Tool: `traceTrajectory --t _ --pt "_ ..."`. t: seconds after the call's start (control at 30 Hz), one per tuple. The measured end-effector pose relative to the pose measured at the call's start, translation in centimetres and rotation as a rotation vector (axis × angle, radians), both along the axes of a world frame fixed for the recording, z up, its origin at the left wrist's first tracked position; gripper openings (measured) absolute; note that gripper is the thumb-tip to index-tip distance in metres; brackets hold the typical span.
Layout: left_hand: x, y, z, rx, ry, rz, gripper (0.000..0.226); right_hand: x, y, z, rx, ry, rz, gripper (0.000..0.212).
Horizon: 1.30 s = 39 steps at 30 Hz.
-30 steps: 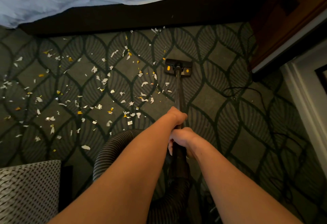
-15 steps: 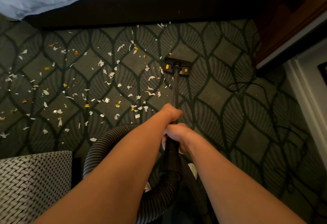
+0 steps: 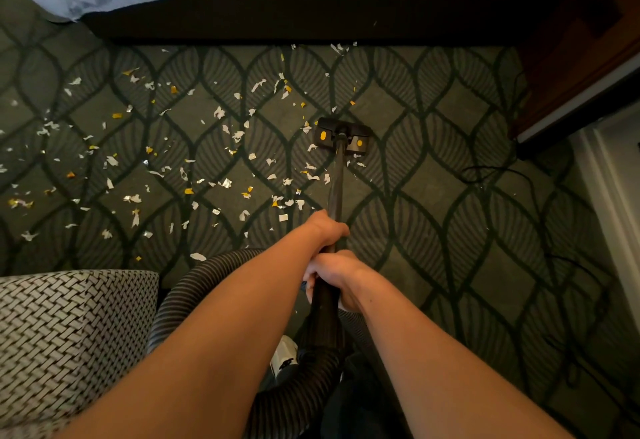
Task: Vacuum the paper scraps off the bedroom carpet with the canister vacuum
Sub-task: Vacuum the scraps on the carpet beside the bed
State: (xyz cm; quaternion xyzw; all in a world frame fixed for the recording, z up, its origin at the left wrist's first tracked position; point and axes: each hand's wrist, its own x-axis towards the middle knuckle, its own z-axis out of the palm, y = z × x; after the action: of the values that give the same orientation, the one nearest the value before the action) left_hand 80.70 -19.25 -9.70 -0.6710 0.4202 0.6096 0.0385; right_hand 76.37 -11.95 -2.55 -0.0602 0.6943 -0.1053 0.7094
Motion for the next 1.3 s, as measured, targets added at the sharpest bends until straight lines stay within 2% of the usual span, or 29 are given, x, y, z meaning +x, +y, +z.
traceTrajectory --t 0.13,0.37,0.57,0.77,1.07,1.2,1.3 --pt "1.3 0.9 -0.1 -0.009 -0.012 0.019 0.045 1.0 0.8 0.2 -0.004 -0.004 0.031 0.013" --pt "3.3 2.7 0.1 0.004 -0.033 0.062 0.059 2.7 2.5 0.2 -0.004 -0.015 0.088 0.011" --pt "4.7 4.5 0.9 0.058 0.003 0.128 0.047 3.5 3.9 0.5 -0.005 0.011 0.156 0.012" --pt "5.3 6.4 2.0 0.083 -0.001 0.151 0.048 3.8 5.6 1.2 -0.005 0.024 0.219 0.018" --pt "4.7 10.1 3.2 0.074 -0.046 0.11 0.044 2.7 9.1 1.6 0.014 0.055 0.382 0.004" --pt "3.8 12.5 3.8 0.079 -0.042 0.13 0.047 1.5 10.9 2.5 0.041 0.055 0.418 0.005" --pt "2.8 13.9 4.2 0.068 -0.039 0.134 0.046 0.2 12.1 2.7 0.045 0.063 0.431 0.014"
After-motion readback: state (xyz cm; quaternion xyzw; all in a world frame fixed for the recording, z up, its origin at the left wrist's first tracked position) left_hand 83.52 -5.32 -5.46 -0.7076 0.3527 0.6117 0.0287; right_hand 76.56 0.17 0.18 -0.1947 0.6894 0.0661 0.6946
